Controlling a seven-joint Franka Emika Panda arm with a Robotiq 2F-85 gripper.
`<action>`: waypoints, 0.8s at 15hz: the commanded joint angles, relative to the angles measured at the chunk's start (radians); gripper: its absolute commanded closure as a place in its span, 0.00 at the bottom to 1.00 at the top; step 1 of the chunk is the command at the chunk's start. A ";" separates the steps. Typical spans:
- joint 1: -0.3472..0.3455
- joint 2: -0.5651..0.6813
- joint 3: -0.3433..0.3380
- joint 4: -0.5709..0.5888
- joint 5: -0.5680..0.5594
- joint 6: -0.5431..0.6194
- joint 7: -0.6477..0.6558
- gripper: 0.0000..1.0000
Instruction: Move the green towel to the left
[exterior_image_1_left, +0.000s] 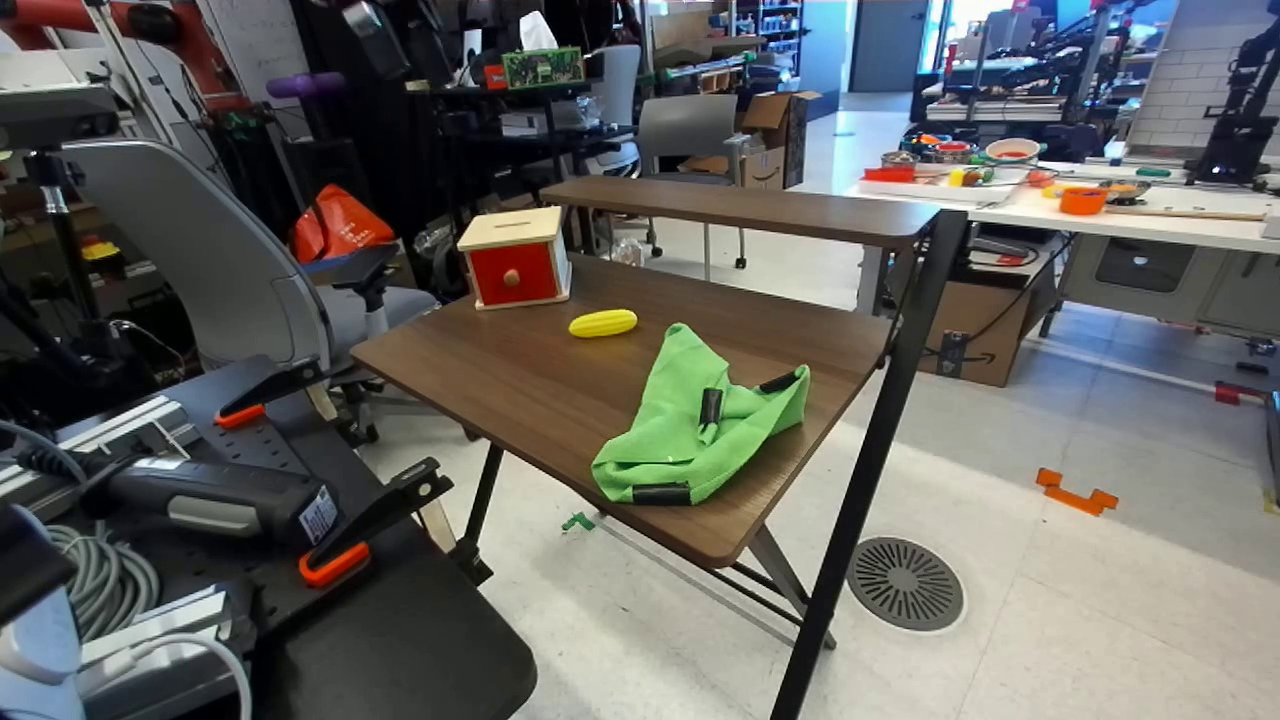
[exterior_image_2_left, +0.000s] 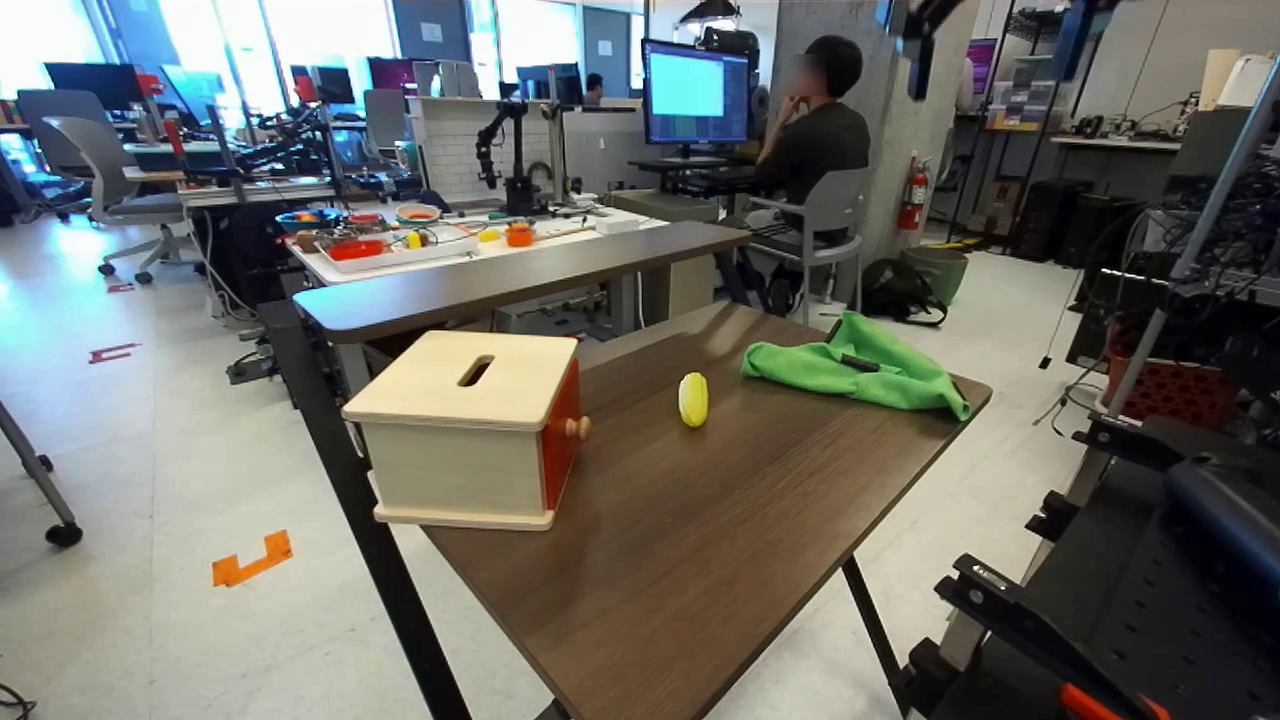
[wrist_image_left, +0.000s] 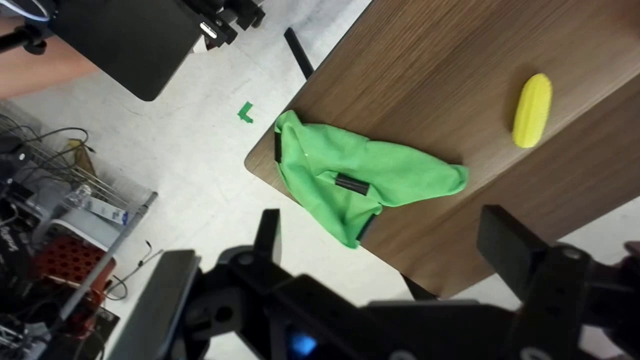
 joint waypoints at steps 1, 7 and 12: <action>0.023 0.247 -0.124 0.096 -0.142 0.081 0.124 0.00; 0.104 0.547 -0.373 0.240 -0.161 0.248 0.089 0.00; 0.148 0.730 -0.495 0.378 -0.101 0.371 0.000 0.00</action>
